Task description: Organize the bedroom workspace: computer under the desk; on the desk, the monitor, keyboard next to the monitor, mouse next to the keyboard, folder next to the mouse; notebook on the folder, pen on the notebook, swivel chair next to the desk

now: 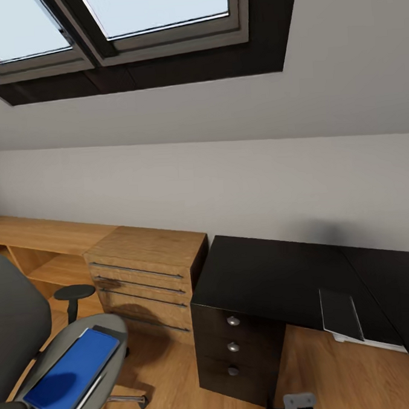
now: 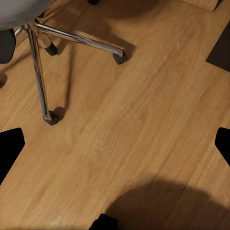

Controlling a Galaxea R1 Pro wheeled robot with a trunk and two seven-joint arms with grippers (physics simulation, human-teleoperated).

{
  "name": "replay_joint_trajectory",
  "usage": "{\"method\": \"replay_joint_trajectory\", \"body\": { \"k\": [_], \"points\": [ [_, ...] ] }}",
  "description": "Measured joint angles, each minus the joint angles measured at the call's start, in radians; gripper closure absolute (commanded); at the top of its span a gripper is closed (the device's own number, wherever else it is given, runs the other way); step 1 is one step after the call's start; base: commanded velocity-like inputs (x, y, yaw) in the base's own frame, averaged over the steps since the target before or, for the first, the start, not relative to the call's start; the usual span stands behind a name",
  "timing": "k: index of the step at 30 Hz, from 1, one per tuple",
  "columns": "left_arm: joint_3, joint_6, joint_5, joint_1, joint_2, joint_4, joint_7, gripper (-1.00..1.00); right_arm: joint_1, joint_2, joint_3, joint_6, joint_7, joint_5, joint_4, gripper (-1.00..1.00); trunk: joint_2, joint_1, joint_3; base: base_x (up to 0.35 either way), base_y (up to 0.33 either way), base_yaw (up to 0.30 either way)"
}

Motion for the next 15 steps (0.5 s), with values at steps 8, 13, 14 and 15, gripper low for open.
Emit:
{"method": "replay_joint_trajectory", "body": {
  "k": [8, 13, 14, 15],
  "points": [
    [0.000, 0.000, -0.002, 0.000, -0.001, 0.000, 0.000, -1.00, 0.000, -0.001, 0.000, -0.035, 0.002, -0.001, 0.032, -1.00, 0.000, 0.000, 0.000, 0.000, 0.000, 0.010],
    [-0.002, 0.000, -0.005, 0.001, -0.002, 0.000, 0.000, -1.00, 0.000, 0.003, 0.001, -0.037, 0.002, -0.001, 0.035, -1.00, 0.000, 0.000, -0.001, 0.000, 0.000, 0.001],
    [-0.002, 0.000, -0.005, 0.001, -0.002, 0.000, 0.000, -1.00, 0.000, 0.003, 0.001, -0.037, 0.002, -0.001, 0.035, -1.00, 0.000, 0.000, -0.001, 0.000, 0.000, 0.000],
    [-0.002, 0.000, -0.005, 0.001, -0.002, 0.000, 0.000, -1.00, 0.000, 0.004, 0.002, -0.037, 0.002, -0.001, 0.035, -1.00, 0.000, 0.000, -0.001, 0.000, 0.000, 0.000]
  ]
}}
